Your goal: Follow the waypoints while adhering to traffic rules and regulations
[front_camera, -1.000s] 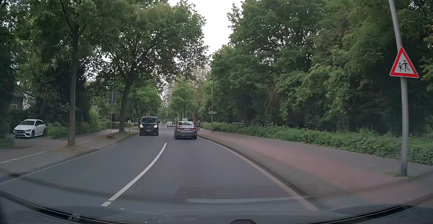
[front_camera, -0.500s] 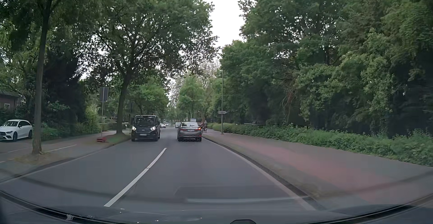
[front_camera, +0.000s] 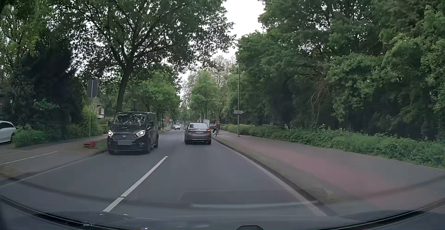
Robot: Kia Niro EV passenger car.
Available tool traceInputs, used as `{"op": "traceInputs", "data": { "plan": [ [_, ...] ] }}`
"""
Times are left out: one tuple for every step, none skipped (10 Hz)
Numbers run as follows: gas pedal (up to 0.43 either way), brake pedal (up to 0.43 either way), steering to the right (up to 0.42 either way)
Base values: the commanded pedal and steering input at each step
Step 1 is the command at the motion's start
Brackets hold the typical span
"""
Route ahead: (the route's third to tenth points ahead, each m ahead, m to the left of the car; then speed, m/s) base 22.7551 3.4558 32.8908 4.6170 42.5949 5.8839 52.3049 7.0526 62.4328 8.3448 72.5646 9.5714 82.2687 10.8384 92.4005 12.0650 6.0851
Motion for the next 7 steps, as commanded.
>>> {"op": "traceInputs", "data": {
  "plan": [
    [0.0, 0.0, -0.045],
    [0.0, 0.0, -0.045],
    [0.008, 0.0, -0.045],
    [0.02, 0.0, -0.045],
    [0.028, 0.0, -0.045],
    [0.028, 0.0, -0.045],
    [0.028, 0.0, -0.045]
  ]
}}
